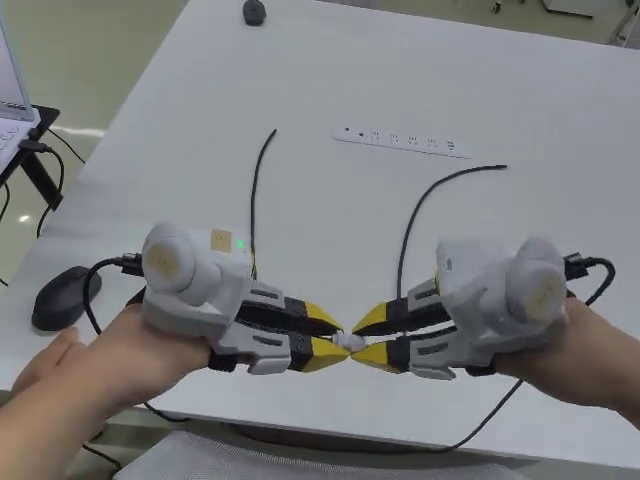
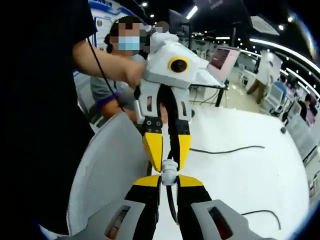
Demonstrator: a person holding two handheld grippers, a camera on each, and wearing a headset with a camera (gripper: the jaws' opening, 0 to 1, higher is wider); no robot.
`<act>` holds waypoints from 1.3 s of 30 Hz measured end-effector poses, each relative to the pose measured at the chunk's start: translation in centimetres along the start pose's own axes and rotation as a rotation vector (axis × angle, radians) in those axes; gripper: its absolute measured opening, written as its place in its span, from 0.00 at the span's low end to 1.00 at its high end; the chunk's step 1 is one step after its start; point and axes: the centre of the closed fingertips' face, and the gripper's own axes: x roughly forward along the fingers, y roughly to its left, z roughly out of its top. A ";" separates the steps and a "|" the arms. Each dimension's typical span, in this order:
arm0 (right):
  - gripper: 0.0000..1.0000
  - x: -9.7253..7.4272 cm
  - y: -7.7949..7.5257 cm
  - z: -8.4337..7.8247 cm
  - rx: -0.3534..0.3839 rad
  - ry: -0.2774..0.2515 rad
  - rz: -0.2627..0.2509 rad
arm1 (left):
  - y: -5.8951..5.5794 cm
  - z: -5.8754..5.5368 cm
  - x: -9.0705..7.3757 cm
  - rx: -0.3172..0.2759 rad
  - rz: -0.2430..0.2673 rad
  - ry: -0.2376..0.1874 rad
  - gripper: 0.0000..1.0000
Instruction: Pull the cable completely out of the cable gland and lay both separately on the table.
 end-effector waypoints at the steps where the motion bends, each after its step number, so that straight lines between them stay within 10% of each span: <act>1: 0.06 0.0 0.0 0.1 -0.046 0.006 -0.044 | 0.1 0.1 -0.1 -0.015 -0.001 -0.006 0.15; 10: 0.06 0.4 0.4 0.0 -0.289 0.054 -0.266 | -0.1 -0.3 -0.1 -0.090 -0.002 0.008 0.15; 28: 0.08 -0.2 -0.1 0.2 -0.229 0.029 -0.278 | 0.1 0.0 0.0 -0.069 -0.017 0.017 0.15; 35: 0.20 -2.0 -1.8 -0.2 0.274 -0.107 -0.275 | 0.6 0.8 -0.8 0.030 0.016 -0.006 0.15; 39: 0.17 -2.7 -2.8 -1.7 0.369 -0.085 -0.316 | 0.6 1.6 -0.7 0.105 0.027 -0.020 0.15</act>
